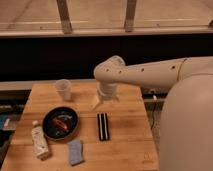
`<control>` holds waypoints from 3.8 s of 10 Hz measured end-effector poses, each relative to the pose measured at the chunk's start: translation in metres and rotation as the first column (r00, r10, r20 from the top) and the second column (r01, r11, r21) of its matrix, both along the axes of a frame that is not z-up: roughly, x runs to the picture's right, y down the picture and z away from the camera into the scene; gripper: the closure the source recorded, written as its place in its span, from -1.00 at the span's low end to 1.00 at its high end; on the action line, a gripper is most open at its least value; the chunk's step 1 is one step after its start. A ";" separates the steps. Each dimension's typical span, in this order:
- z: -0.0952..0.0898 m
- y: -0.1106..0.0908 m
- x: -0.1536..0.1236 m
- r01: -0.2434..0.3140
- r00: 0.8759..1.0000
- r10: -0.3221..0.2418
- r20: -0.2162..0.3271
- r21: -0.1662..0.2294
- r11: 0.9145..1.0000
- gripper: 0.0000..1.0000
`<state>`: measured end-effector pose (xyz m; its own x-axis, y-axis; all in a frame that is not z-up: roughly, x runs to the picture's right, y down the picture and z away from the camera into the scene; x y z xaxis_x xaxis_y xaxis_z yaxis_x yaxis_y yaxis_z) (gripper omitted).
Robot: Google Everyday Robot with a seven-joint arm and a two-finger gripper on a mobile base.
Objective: Wipe the white sponge on the table
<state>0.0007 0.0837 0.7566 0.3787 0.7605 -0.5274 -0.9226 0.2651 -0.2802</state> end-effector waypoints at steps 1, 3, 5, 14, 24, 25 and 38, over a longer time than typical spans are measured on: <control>0.000 0.000 0.000 0.000 1.000 0.000 0.000 0.000 1.000 -0.60; 0.000 0.000 0.000 0.000 1.000 0.000 0.000 0.000 1.000 -0.60; 0.000 0.000 0.000 0.000 1.000 0.000 0.000 0.000 1.000 -0.60; -0.026 0.068 -0.102 0.199 0.960 -0.177 0.218 -0.083 0.976 -0.60; 0.002 0.145 -0.149 0.342 0.909 -0.267 0.320 -0.206 0.917 -0.60; 0.002 0.145 -0.150 0.342 0.909 -0.267 0.321 -0.206 0.917 -0.60; 0.012 0.205 -0.152 0.299 0.930 -0.215 0.297 -0.272 0.915 -0.60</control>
<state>-0.1514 0.2882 0.7690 0.6917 0.4337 -0.5775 -0.7196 0.3455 -0.6024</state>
